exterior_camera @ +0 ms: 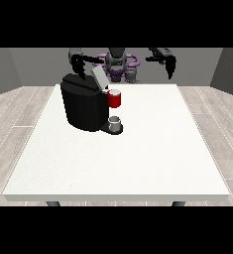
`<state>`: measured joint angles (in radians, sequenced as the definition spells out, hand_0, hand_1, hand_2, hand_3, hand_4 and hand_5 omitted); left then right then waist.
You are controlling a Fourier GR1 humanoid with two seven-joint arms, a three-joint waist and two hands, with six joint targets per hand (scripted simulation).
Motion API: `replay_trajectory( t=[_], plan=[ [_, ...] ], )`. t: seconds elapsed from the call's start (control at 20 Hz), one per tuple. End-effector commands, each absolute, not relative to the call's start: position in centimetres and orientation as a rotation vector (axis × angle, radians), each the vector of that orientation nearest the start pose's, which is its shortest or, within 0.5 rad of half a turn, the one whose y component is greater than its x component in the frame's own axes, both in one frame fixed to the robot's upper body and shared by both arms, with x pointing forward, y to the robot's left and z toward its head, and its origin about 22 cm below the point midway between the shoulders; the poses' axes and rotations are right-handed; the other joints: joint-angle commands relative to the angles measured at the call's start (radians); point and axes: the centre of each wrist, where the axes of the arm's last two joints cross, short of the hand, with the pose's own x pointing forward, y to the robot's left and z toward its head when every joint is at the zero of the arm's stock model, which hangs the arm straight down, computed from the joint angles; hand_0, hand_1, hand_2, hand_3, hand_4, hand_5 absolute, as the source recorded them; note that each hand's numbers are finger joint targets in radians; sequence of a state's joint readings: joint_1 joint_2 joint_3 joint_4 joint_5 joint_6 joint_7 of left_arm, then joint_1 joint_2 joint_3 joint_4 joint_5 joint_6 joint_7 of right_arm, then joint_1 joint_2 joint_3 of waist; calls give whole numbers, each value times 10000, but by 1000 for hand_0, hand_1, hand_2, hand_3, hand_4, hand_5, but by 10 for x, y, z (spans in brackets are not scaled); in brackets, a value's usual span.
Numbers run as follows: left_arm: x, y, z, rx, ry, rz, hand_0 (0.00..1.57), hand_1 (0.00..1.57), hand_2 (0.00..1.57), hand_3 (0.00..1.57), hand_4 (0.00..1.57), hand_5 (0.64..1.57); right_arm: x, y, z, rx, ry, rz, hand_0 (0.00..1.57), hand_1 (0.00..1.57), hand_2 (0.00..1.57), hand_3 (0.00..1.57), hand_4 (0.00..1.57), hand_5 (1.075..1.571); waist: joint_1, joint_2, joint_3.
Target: Insert the coffee pod into the coffee machine and close the lid
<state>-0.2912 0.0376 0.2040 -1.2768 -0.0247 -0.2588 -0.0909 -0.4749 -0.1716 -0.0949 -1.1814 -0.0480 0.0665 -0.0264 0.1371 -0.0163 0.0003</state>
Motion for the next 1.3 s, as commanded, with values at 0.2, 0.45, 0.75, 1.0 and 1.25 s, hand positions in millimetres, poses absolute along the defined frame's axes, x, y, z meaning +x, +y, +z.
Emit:
replay_trajectory(
  t=[0.2,0.45,0.75,1.0,1.25],
  plan=[
    [310,266,32,-894,-16665,-1459,0,0,0,0,0,1571,370,-234,51,-14,-16766,2622,0,0,0,0,0,1571,-124,452,-2],
    [304,259,26,-1109,-17137,-1347,0,0,0,0,0,1571,387,-234,68,-187,-17343,2390,0,0,0,0,40,1571,94,973,-2],
    [302,264,19,-789,-16663,-1395,0,0,0,0,0,1571,391,-207,78,271,-16848,2999,0,0,0,0,0,1571,-222,717,-3],
    [300,258,24,-997,-17128,-1624,0,0,0,0,0,1571,397,-207,73,-298,-17453,2711,0,0,0,0,0,1571,311,1198,-2],
    [315,270,34,-603,-16799,-1094,0,0,0,0,0,1571,405,-182,99,245,-17256,3479,0,0,0,0,114,1571,-103,924,-3]
  ],
)
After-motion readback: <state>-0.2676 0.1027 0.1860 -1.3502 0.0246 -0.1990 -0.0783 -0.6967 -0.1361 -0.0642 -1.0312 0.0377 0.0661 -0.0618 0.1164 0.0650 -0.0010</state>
